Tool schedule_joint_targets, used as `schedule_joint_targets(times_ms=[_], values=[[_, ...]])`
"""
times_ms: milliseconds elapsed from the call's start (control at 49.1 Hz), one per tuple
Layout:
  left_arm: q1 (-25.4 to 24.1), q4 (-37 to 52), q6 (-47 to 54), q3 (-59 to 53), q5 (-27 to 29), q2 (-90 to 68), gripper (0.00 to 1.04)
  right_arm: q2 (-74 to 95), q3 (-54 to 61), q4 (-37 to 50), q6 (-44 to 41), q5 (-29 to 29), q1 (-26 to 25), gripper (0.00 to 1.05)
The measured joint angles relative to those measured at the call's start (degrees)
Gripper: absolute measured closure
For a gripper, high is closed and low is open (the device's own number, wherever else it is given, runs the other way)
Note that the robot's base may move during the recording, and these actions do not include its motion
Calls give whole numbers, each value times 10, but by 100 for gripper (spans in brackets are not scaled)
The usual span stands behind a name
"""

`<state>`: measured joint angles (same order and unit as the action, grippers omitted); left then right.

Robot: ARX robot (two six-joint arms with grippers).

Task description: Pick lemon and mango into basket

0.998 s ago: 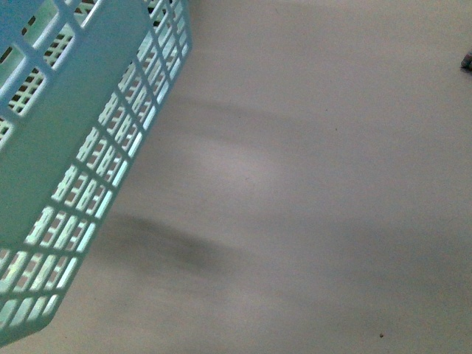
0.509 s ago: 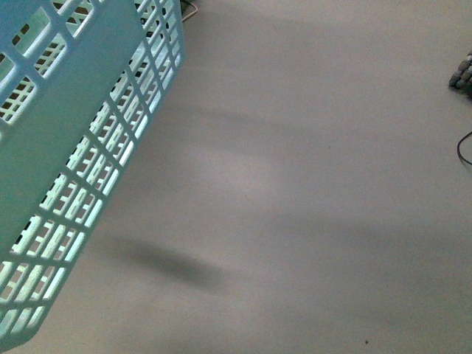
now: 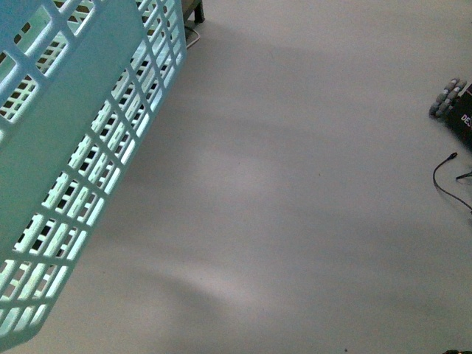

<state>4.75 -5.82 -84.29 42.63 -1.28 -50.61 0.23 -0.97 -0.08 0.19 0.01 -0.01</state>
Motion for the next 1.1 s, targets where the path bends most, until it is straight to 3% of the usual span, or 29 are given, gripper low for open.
schedule_joint_targets(times_ms=[1100], values=[[0,0,0,0,0,0,100,0,0,0,0,0,0,9]])
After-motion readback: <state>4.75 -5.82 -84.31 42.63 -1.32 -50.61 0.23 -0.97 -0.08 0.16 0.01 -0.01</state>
